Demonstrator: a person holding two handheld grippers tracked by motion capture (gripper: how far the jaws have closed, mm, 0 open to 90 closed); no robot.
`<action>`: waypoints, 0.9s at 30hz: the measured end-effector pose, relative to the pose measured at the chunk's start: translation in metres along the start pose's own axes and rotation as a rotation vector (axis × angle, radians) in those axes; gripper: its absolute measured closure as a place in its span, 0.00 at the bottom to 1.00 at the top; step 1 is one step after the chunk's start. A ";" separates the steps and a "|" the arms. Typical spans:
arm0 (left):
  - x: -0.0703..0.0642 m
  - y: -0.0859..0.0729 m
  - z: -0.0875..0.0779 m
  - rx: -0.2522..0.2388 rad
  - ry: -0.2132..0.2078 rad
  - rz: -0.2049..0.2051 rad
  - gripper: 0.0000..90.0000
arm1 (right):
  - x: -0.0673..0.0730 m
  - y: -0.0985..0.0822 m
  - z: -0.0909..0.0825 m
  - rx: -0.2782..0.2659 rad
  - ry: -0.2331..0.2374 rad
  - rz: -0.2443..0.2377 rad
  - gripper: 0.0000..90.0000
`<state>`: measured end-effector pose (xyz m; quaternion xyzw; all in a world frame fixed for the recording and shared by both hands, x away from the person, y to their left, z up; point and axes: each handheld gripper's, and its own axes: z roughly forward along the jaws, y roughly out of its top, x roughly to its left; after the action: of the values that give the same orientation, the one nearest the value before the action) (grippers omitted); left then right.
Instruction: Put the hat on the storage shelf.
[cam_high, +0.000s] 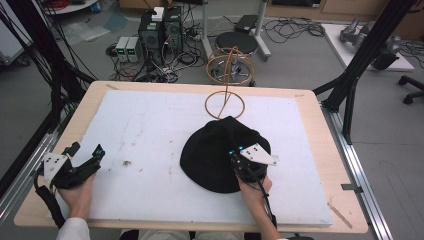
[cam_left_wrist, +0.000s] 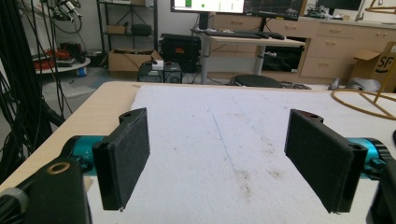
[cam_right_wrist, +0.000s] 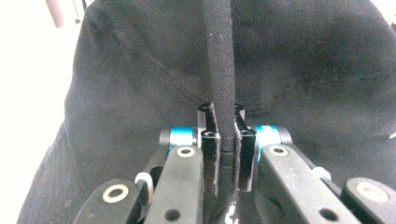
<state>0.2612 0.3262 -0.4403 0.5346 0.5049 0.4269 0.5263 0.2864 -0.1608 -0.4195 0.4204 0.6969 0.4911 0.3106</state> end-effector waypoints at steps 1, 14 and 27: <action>0.000 0.000 0.000 0.000 0.000 -0.001 0.25 | 0.000 0.000 0.000 0.000 0.000 0.000 0.95; 0.002 0.000 0.000 -0.003 0.000 -0.011 0.25 | 0.006 0.001 -0.007 -0.061 -0.030 -0.020 0.95; 0.003 0.000 0.000 -0.005 0.002 -0.021 0.25 | 0.008 0.004 -0.012 -0.100 -0.047 -0.028 0.95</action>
<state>0.2612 0.3294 -0.4407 0.5277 0.5100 0.4230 0.5316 0.2732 -0.1579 -0.4123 0.4059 0.6699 0.5108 0.3543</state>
